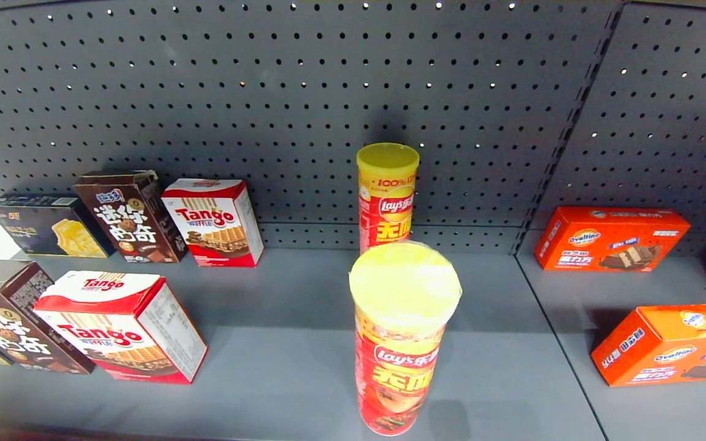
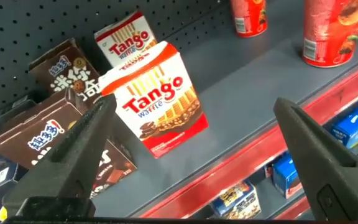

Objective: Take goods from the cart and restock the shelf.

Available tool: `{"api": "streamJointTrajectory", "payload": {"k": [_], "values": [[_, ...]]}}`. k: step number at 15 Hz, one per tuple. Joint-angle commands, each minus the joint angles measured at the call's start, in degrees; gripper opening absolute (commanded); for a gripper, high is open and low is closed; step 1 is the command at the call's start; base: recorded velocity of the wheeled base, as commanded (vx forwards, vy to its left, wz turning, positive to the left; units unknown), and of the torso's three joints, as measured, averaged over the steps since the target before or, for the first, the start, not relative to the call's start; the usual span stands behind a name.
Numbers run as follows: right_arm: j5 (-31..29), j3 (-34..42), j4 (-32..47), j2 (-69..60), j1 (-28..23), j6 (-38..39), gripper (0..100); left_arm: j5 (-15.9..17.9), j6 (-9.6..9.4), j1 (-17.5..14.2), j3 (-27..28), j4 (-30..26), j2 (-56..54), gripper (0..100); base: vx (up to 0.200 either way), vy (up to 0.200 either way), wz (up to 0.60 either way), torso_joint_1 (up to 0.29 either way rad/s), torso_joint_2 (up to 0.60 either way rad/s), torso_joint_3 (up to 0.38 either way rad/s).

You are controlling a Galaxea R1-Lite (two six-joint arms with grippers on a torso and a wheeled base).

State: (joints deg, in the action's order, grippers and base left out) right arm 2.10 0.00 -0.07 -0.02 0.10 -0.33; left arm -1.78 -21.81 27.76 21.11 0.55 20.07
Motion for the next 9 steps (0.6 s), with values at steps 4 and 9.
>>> {"api": "streamJointTrajectory", "payload": {"k": [4, 9], "values": [[0.0, 0.0, 0.0, 0.0, 0.0, 0.0, 100, -2.2, 1.07, -2.2, -3.4, -3.8, 0.7, 100, 0.000, 0.000, 0.00, 0.000, 0.00, 0.000], [0.0, 0.0, 0.0, 0.0, 0.0, 0.0, 100, 12.6, 3.44, -23.6, -20.9, 2.4, -11.5, 100, 0.000, 0.000, 0.00, 0.000, 0.00, 0.000]]}}
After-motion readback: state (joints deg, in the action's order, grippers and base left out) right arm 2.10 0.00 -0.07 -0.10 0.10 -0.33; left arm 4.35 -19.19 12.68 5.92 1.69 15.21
